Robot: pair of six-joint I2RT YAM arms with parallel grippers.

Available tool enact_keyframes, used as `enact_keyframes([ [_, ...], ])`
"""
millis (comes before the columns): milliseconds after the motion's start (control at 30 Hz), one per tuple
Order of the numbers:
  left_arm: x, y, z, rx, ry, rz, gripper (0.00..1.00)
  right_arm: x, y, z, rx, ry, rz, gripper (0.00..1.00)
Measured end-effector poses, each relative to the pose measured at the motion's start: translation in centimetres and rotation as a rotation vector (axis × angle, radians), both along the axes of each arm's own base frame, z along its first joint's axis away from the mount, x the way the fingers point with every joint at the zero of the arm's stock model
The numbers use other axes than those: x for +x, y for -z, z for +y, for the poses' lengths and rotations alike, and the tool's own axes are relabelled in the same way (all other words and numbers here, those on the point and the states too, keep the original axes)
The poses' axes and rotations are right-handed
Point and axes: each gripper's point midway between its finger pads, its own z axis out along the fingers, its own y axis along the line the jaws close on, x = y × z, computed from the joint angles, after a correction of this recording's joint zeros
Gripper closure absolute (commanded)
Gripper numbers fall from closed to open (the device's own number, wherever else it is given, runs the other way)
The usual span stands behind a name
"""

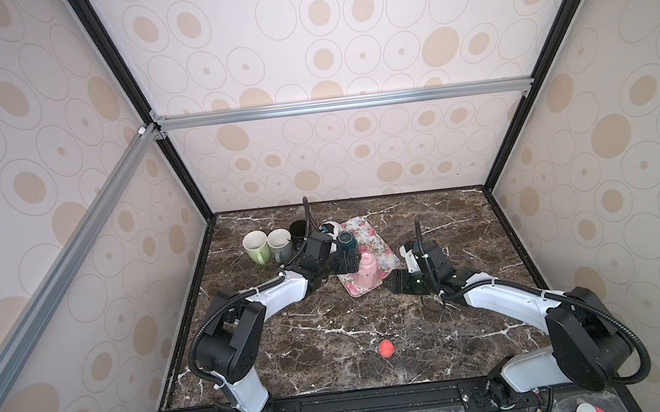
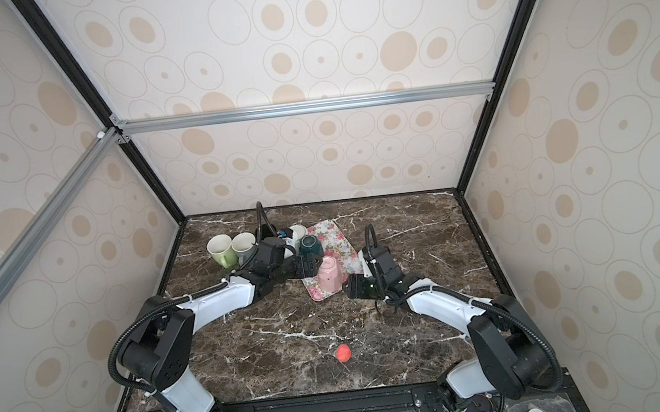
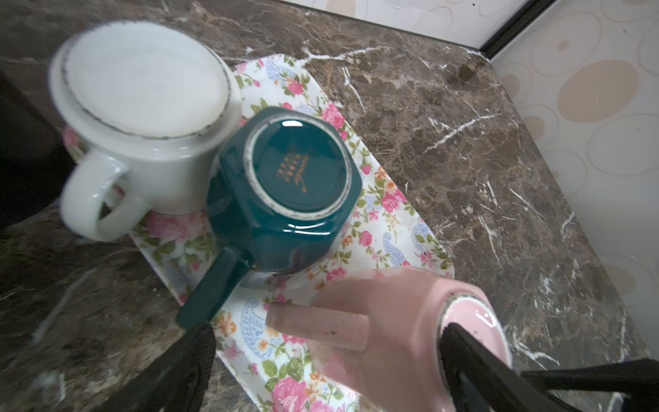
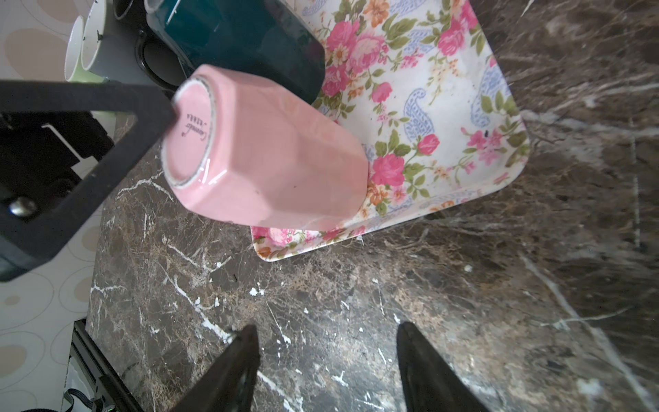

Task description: Turn the mug right side up

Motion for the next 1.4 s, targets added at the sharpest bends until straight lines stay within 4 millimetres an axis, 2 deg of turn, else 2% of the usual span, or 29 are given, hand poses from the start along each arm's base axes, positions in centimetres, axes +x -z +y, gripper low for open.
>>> enact_keyframes([
  [400, 1.7, -0.4, 1.2, 0.128, -0.099, -0.036, 0.02, 0.0, 0.3, -0.5, -0.035, 0.008, -0.001, 0.36],
  [667, 1.1, -0.9, 2.1, 0.154, -0.121, -0.033, 0.02, 0.7, 0.0, 0.1, -0.024, -0.004, -0.004, 0.37],
  [1000, 0.1, -2.8, 3.9, 0.194, -0.166, -0.042, 0.02, 1.7, 0.2, 0.8, -0.022, -0.01, -0.005, 0.36],
  [1100, 0.1, -1.3, 4.5, 0.246, -0.169, -0.001, 0.02, 1.8, 0.0, 0.9, -0.023, -0.012, -0.01, 0.36],
  [1267, 0.4, 2.5, 4.4, 0.325, -0.15, 0.088, 0.02, 1.8, 0.1, 0.8, -0.028, -0.017, -0.011, 0.37],
  [1400, 0.2, 3.7, 4.6, 0.347, -0.147, 0.116, 0.02, 1.8, 0.2, 0.7, -0.035, -0.017, -0.011, 0.36],
])
